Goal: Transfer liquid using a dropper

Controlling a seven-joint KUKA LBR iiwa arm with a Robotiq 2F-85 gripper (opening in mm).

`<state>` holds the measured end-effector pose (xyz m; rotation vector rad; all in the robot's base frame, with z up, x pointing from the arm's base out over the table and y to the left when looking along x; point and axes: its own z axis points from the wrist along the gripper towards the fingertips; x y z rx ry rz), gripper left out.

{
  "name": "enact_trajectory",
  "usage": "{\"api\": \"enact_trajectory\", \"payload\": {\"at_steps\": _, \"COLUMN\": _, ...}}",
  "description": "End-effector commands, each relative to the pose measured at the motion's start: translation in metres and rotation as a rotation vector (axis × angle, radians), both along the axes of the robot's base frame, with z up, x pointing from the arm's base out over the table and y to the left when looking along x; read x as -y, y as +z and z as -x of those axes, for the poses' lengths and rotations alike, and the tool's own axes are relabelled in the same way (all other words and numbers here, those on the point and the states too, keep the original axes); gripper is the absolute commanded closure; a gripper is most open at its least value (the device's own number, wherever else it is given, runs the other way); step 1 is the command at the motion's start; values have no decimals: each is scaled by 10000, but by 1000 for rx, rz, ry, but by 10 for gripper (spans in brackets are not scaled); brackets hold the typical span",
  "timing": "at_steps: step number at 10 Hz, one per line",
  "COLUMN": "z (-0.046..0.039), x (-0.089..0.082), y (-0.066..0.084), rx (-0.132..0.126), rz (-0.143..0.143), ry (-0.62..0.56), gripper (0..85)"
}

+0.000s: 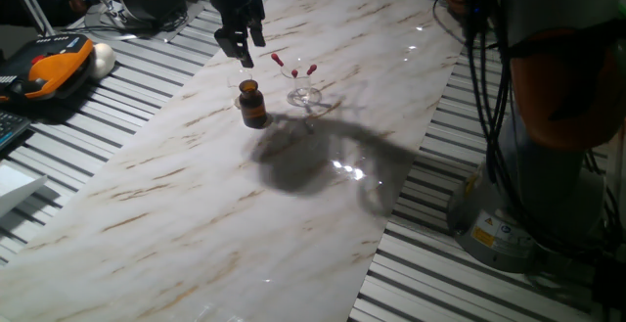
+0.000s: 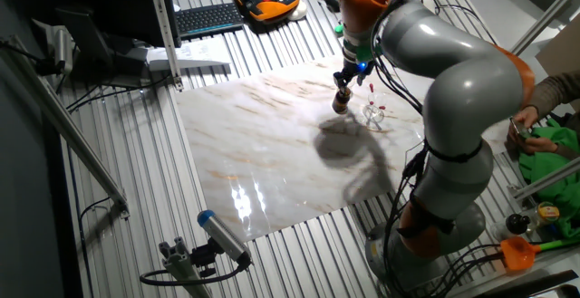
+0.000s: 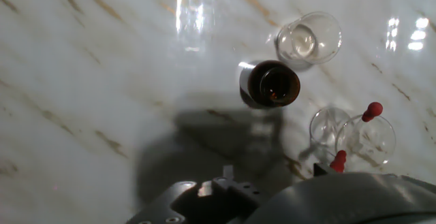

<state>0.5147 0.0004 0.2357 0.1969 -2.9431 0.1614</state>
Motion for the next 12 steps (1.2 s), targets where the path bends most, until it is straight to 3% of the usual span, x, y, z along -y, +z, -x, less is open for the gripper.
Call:
{"api": "enact_trajectory", "payload": {"at_steps": 1, "z": 0, "x": 0, "y": 1, "rx": -43, "rz": 4, "ry": 1, "gripper": 850}}
{"api": "enact_trajectory", "payload": {"at_steps": 5, "z": 0, "x": 0, "y": 1, "rx": -53, "rz": -4, "ry": 37, "gripper": 850}}
{"api": "enact_trajectory", "payload": {"at_steps": 12, "z": 0, "x": -1, "y": 1, "rx": -49, "rz": -2, "ry": 27, "gripper": 850}}
